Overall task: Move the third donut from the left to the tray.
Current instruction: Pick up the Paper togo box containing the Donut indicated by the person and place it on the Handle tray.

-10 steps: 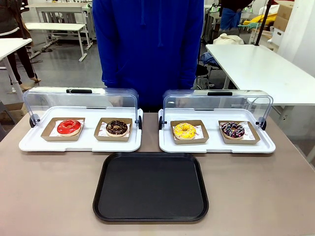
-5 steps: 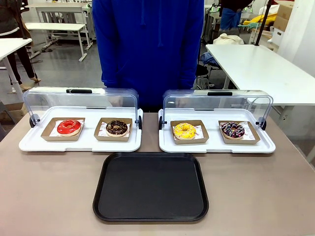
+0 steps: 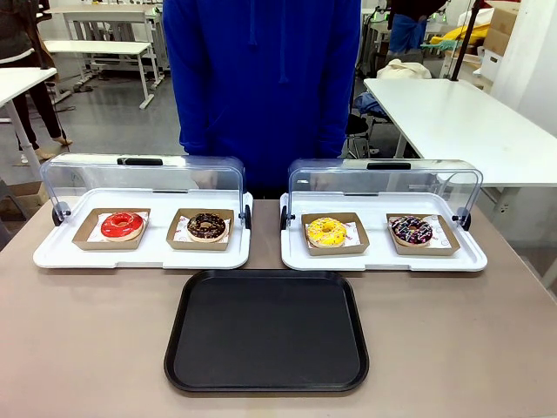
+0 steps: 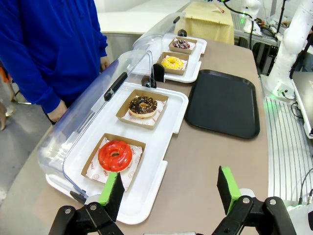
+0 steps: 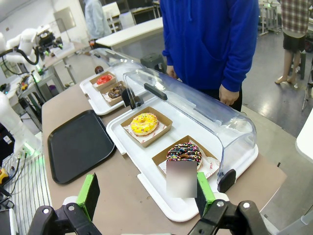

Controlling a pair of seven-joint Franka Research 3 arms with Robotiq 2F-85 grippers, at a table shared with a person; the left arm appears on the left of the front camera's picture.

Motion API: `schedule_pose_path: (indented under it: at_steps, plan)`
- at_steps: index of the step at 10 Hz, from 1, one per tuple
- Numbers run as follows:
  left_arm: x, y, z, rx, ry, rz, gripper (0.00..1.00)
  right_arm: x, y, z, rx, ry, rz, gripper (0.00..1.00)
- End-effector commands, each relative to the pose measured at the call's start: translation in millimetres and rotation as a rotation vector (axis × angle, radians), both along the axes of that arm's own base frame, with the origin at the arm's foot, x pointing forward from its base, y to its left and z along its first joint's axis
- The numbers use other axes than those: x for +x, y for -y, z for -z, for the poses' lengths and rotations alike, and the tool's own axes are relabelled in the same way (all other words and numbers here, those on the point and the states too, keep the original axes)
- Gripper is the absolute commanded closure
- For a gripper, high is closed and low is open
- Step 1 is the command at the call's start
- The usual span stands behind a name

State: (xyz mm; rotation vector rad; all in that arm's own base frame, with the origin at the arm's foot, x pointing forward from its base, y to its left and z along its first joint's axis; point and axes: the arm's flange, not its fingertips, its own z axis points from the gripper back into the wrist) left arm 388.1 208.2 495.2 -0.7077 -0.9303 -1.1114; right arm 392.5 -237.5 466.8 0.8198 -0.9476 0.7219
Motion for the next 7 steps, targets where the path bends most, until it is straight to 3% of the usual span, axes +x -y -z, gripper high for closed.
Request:
schedule_pose_path:
  at_steps: [1, 7]
  plan:
    - [-1.8, -0.3, -1.2, -0.001, 0.006, 0.014, 0.0, 1.1, -0.2, -2.1, 0.011, 0.019, -0.003, 0.0]
    - [-1.8, -0.3, -1.2, -0.001, 0.006, 0.014, 0.0, 1.1, -0.2, -2.1, 0.011, 0.019, -0.003, 0.0]
